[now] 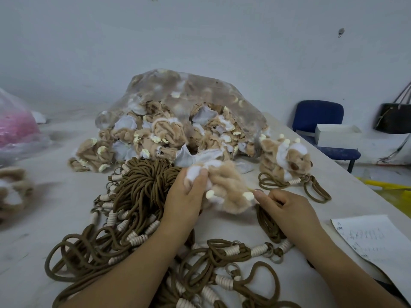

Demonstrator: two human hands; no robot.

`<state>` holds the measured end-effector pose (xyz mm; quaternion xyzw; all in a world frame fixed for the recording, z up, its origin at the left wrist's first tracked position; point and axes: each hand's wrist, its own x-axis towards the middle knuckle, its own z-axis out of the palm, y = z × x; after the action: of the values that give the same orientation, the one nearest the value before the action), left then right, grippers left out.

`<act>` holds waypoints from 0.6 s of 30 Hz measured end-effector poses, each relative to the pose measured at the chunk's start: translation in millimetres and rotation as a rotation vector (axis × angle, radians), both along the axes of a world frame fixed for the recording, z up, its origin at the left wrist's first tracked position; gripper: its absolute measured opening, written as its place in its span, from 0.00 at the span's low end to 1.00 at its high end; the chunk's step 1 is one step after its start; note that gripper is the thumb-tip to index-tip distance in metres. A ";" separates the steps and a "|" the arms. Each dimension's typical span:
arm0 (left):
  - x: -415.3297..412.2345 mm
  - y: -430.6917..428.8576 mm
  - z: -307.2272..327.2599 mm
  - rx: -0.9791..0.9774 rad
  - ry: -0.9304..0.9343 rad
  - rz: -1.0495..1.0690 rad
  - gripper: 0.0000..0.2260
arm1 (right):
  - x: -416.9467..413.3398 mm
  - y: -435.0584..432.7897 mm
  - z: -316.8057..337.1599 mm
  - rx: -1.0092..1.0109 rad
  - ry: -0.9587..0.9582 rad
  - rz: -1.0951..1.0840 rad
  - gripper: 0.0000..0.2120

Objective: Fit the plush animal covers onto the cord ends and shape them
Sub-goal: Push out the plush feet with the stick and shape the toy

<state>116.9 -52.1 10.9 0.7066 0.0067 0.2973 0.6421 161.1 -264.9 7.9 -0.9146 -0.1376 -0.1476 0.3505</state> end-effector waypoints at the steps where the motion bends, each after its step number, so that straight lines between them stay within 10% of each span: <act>1: -0.5 -0.1 0.6 0.011 0.002 0.009 0.07 | -0.1 -0.6 0.1 0.020 0.008 0.011 0.33; 11: -3.7 -0.8 3.3 0.527 -0.123 0.103 0.19 | 0.2 1.1 -3.0 0.035 0.018 0.072 0.31; 18: -2.2 0.7 0.8 0.300 0.124 -0.028 0.17 | 0.4 1.0 -3.3 -0.078 -0.092 0.060 0.32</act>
<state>114.7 -51.3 11.8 0.8117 -0.0082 0.2417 0.5316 161.5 -264.0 4.6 -0.9154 -0.1864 -0.1735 0.3119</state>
